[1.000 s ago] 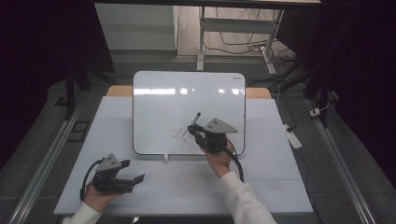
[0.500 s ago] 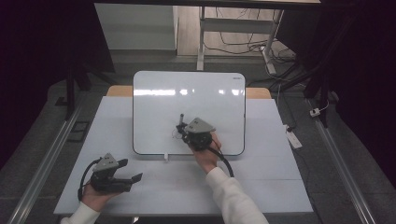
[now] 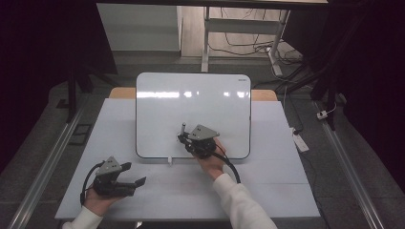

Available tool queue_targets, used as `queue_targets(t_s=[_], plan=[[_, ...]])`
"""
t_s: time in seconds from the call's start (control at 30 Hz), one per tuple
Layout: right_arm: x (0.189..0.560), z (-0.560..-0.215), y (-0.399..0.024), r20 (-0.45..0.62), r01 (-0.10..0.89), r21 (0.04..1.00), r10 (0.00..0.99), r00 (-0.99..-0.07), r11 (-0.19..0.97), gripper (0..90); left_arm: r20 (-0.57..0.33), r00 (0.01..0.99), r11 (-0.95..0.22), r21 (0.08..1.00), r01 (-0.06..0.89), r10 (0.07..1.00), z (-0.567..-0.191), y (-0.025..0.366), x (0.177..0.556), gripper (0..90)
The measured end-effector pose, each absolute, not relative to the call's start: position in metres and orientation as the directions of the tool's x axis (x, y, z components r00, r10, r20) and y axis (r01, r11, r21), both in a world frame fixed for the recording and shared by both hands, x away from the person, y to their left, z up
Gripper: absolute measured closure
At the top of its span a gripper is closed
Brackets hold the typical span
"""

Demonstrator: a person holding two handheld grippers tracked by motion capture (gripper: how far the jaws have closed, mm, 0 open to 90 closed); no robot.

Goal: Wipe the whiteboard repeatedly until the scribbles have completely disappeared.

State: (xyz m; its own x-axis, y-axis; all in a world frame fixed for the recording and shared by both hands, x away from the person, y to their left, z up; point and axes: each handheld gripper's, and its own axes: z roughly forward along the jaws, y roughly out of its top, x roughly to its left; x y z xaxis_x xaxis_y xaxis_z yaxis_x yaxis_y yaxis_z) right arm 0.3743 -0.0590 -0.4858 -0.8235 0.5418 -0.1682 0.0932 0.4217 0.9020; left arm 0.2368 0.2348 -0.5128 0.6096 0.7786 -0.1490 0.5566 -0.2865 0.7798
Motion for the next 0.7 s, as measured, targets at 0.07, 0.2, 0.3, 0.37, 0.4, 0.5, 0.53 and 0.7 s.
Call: queue_targets(t_s=[0.07, 0.2, 0.3, 0.37, 0.4, 0.5, 0.53, 0.7], plan=[[0.378, -0.483, -0.063, -0.157, 0.101, 0.915, 0.573, -0.805, 0.391, 77.7, -0.148, 0.610, -0.289, 0.779, 0.557, 0.778, -0.513, 0.235, 0.236, 17.3], [0.385, -0.481, -0.070, -0.083, 0.147, 0.935, 0.600, -0.796, 0.324, 77.7, -0.147, 0.609, -0.282, 0.785, 0.551, 0.780, -0.512, 0.235, 0.235, 17.3], [0.374, -0.488, -0.058, -0.144, 0.105, 0.905, 0.529, -0.836, 0.412, 77.7, -0.151, 0.610, -0.285, 0.780, 0.557, 0.778, -0.513, 0.235, 0.237, 17.2], [0.379, -0.485, -0.061, -0.138, 0.108, 0.918, 0.561, -0.816, 0.382, 77.7, -0.147, 0.611, -0.289, 0.780, 0.555, 0.778, -0.513, 0.234, 0.236, 17.2], [0.383, -0.482, -0.064, -0.108, 0.123, 0.933, 0.589, -0.801, 0.338, 77.7, -0.146, 0.611, -0.288, 0.781, 0.554, 0.778, -0.512, 0.234, 0.235, 17.2], [0.384, -0.484, -0.060, -0.078, 0.142, 0.934, 0.574, -0.815, 0.329, 77.7, -0.147, 0.609, -0.281, 0.786, 0.550, 0.780, -0.511, 0.235, 0.235, 17.3], [0.381, -0.487, -0.055, -0.103, 0.123, 0.922, 0.541, -0.835, 0.366, 77.8, -0.147, 0.609, -0.281, 0.786, 0.550, 0.780, -0.512, 0.235, 0.235, 17.3], [0.391, -0.479, -0.060, -0.079, 0.131, 0.943, 0.588, -0.805, 0.306, 77.7, -0.146, 0.609, -0.284, 0.784, 0.552, 0.780, -0.512, 0.236, 0.235, 17.3]])
